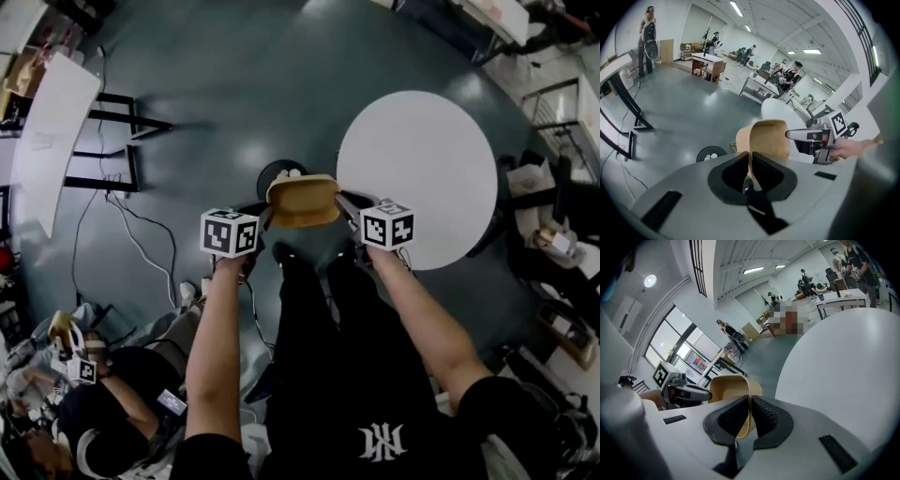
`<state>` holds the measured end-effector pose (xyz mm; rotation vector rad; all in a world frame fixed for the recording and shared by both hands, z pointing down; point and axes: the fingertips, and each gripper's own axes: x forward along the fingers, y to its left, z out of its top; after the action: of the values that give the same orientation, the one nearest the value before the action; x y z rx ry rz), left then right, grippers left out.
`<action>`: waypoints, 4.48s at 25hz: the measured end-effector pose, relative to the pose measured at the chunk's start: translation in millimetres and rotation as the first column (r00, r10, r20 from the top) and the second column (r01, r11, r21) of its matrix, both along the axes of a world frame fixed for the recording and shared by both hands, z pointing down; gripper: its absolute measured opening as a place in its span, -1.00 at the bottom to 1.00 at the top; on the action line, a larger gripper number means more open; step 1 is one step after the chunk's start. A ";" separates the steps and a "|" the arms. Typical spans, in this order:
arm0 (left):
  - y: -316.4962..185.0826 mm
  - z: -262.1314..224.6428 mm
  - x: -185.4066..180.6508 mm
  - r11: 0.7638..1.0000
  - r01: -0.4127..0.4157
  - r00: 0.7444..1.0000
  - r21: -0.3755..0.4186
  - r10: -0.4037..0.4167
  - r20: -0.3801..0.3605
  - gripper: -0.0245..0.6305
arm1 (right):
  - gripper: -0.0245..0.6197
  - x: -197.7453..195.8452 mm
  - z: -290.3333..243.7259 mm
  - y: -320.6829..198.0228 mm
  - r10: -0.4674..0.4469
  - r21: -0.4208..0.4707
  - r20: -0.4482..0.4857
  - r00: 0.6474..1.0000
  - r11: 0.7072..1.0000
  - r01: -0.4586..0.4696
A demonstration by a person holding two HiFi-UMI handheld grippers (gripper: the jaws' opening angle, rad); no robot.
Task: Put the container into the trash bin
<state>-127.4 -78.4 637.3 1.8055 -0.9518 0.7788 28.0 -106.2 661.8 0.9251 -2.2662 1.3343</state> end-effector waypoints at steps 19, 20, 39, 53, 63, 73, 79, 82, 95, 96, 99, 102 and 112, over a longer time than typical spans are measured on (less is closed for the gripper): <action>23.3 126.7 -112.1 0.995 0.050 0.998 -0.085 -0.054 -0.043 -0.84 | -0.77 -111.6 108.0 18.8 0.010 -0.039 -0.085 0.996 0.999 -0.013; 22.6 134.7 -112.5 0.996 0.048 0.998 -0.080 -0.052 -0.044 -0.84 | -0.77 -112.1 116.9 18.9 0.016 -0.035 -0.094 0.995 0.999 -0.020; -2.4 294.6 -114.4 0.995 -0.016 0.999 -0.095 0.012 -0.038 -0.85 | -0.77 -112.1 278.3 9.0 0.045 -0.050 -0.188 0.981 0.997 -0.056; -6.8 388.7 -114.6 0.992 -0.047 0.999 -0.116 0.046 -0.007 -0.84 | -0.77 -114.2 380.7 -3.8 0.003 -0.056 -0.272 0.962 0.998 -0.019; 1.9 423.9 -110.6 0.990 -0.046 0.999 -0.134 0.049 0.023 -0.74 | -0.74 -108.9 404.8 -0.5 -0.021 -0.048 -0.335 0.942 0.999 0.005; 12.3 371.7 -102.2 0.996 0.013 0.999 -0.086 -0.009 0.047 -0.43 | -0.55 -106.8 349.1 6.5 -0.039 -0.001 -0.307 0.951 0.999 0.040; 14.7 285.6 -98.9 0.996 0.094 0.996 0.011 -0.094 -0.003 -0.76 | -0.68 -161.0 253.5 17.6 -0.114 0.082 -0.180 0.977 0.988 0.130; 13.3 233.1 -98.4 0.987 0.142 0.990 0.081 -0.139 -0.037 -0.86 | -0.74 -187.3 200.2 22.8 -0.157 0.130 -0.126 0.979 0.976 0.173; -38.6 -39.2 -75.3 0.904 0.206 0.969 0.375 -0.137 -0.204 -0.92 | -0.78 -177.6 -74.5 -3.5 -0.293 0.441 0.019 0.956 0.860 0.255; -40.2 -63.1 -70.9 0.892 0.208 0.966 0.402 -0.122 -0.228 -0.92 | -0.78 -170.0 -97.9 -4.9 -0.294 0.466 0.034 0.955 0.850 0.245; -38.9 -135.0 -60.0 0.853 0.165 0.964 0.495 -0.033 -0.265 -0.92 | -0.78 -149.6 -167.1 -8.8 -0.285 0.539 0.086 0.955 0.819 0.197; -40.4 -208.2 -44.7 0.780 0.112 0.962 0.615 0.070 -0.265 -0.92 | -0.78 -121.7 -234.5 -18.3 -0.270 0.603 0.148 0.951 0.787 0.130; -9.7 -356.9 58.7 0.584 -0.001 0.925 0.812 0.309 -0.221 -0.92 | -0.78 1.6 -377.5 5.2 -0.264 0.780 0.141 0.954 0.623 0.058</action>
<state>-68.7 -88.1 280.4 2.7460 -0.9825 0.0528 29.6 -101.0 284.2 0.7625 -3.1044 0.3370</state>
